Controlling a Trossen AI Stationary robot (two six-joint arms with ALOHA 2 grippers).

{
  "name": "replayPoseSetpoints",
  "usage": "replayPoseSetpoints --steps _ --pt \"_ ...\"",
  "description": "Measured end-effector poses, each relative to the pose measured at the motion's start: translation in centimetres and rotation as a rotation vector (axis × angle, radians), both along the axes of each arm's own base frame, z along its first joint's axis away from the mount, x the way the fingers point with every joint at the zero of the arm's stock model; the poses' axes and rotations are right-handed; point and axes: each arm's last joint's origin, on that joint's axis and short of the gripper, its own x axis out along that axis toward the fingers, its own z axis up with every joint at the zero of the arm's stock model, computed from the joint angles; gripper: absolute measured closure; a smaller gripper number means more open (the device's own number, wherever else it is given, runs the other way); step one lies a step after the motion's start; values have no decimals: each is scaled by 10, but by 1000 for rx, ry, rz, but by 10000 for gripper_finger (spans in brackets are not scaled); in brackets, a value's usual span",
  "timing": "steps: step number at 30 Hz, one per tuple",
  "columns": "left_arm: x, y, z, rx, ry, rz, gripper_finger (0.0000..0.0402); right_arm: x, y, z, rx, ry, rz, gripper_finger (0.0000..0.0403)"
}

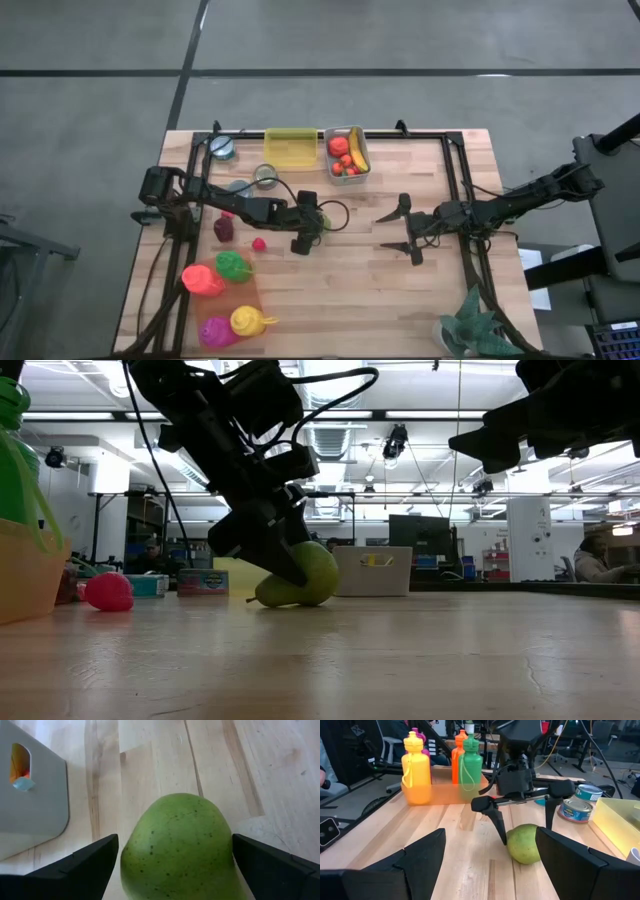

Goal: Pick & Place Food Item
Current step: Put the green pear into the gray bin

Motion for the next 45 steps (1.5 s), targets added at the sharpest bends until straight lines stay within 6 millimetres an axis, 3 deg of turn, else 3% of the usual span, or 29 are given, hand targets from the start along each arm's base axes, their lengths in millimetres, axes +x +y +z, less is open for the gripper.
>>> replayPoseSetpoints --steps 10,28,33,37,45 --pt "0 2 0 -9 0 21 84 0 0 0 0 0 0 97" --pt "1 2 5 -19 -26 32 82 0 0 0 0 0 0 97" --pt "4 2 24 -39 -92 50 83 0 0 0 0 0 1 97" --pt "8 3 50 -80 -205 125 83 0 0 0 0 0 1 97" --pt "26 23 98 -7 -471 284 83 0 0 0 0 0 0 97"
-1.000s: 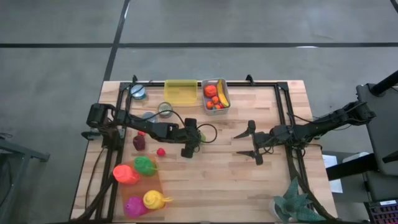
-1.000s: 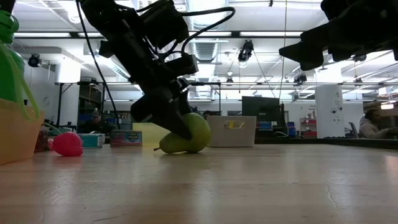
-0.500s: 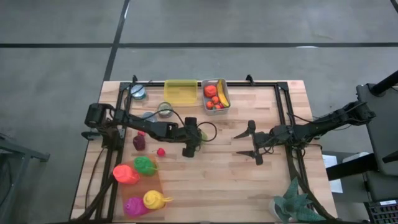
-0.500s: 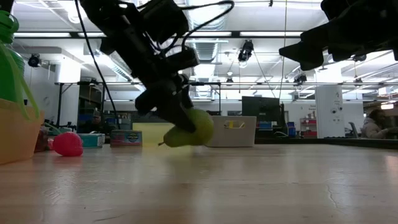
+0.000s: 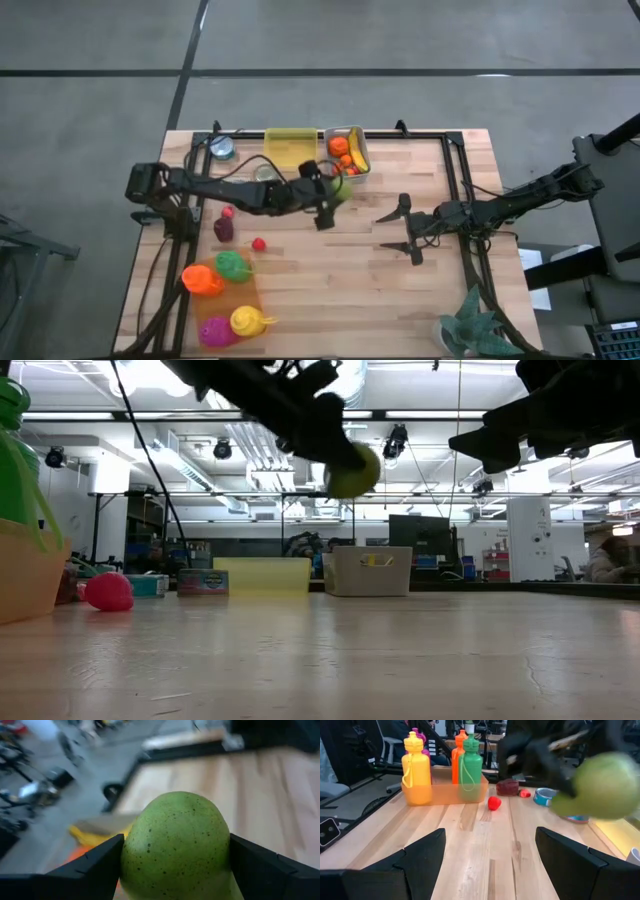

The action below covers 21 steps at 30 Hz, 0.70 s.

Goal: Pick & Place Food Item
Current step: Put the green pear into the gray bin

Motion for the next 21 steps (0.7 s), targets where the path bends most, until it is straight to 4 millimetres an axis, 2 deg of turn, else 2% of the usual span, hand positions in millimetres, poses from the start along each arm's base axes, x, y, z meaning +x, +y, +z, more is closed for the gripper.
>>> replayPoseSetpoints --steps 3,10,17,21 --pt "4 16 14 7 -72 61 83 0 0 0 0 0 0 97" --pt "4 67 36 -45 -212 200 84 0 0 0 0 0 0 97" --pt "9 116 34 -74 -253 218 84 0 0 0 0 0 0 97" --pt "23 136 26 -91 -249 244 84 0 0 0 0 0 0 97"
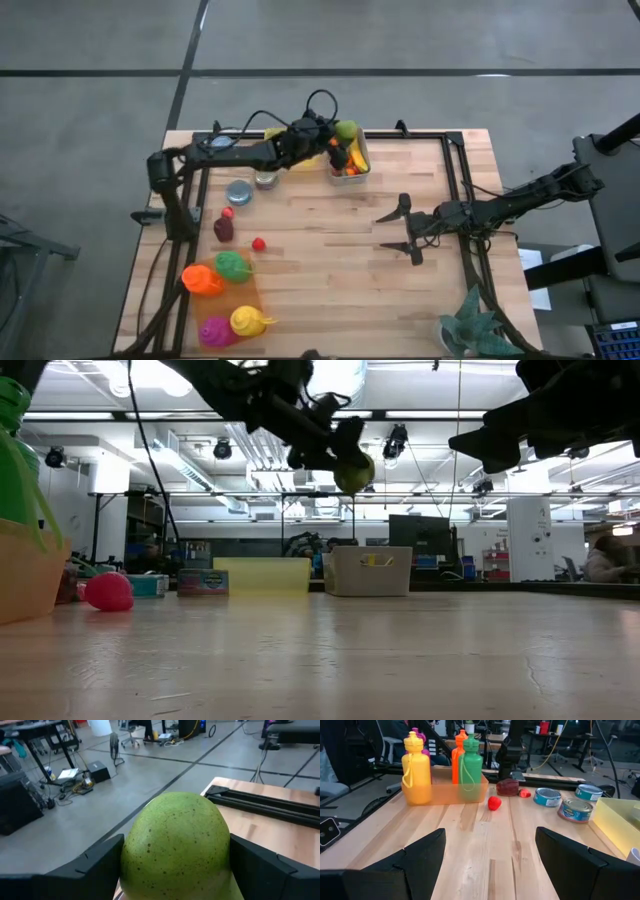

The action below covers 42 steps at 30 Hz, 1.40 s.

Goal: Pick & Place Food Item
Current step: Put the green pear into the gray bin

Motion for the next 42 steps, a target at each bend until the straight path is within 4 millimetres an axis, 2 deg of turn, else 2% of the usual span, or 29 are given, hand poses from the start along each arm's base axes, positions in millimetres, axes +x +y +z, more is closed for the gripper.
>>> replayPoseSetpoints --steps 5,9,17,22,34,42 --pt "19 17 -11 -15 25 18 84 0 0 0 0 0 -1 97" --pt "25 33 -26 -61 85 50 84 0 0 0 -1 2 0 97" --pt "18 61 -53 -254 76 69 84 0 0 0 -1 1 0 97" --pt "12 74 -55 -383 -1 92 84 0 0 0 -1 2 0 97" --pt "6 77 -60 -495 -12 133 50 0 0 0 0 2 0 97" --pt "6 77 -61 -530 -16 122 46 0 0 0 -1 3 0 97"
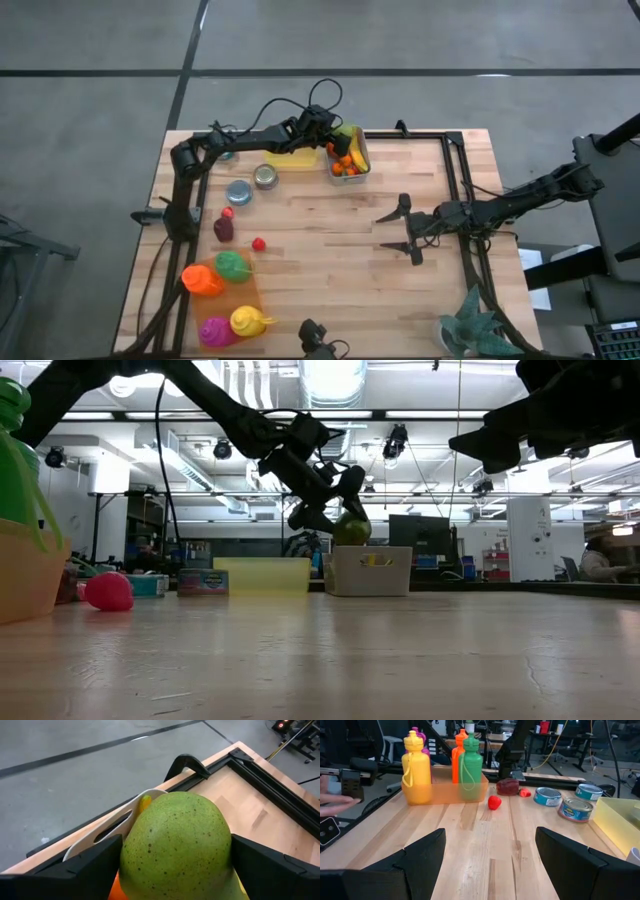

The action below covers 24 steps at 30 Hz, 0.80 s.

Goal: Pick & Place Food Item
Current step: Put the green pear into the gray bin, then put the red strawberry into the gray bin

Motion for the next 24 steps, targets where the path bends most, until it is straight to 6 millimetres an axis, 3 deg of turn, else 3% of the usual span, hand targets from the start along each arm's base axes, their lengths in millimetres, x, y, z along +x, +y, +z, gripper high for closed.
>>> replayPoseSetpoints --steps 10,17,24 --pt "0 0 0 0 1 0 42 0 0 0 0 0 0 97" --pt "0 0 0 -6 -1 -13 4 0 0 0 0 0 0 97" --pt "0 0 -1 -9 0 -11 16 0 0 0 0 0 0 97"
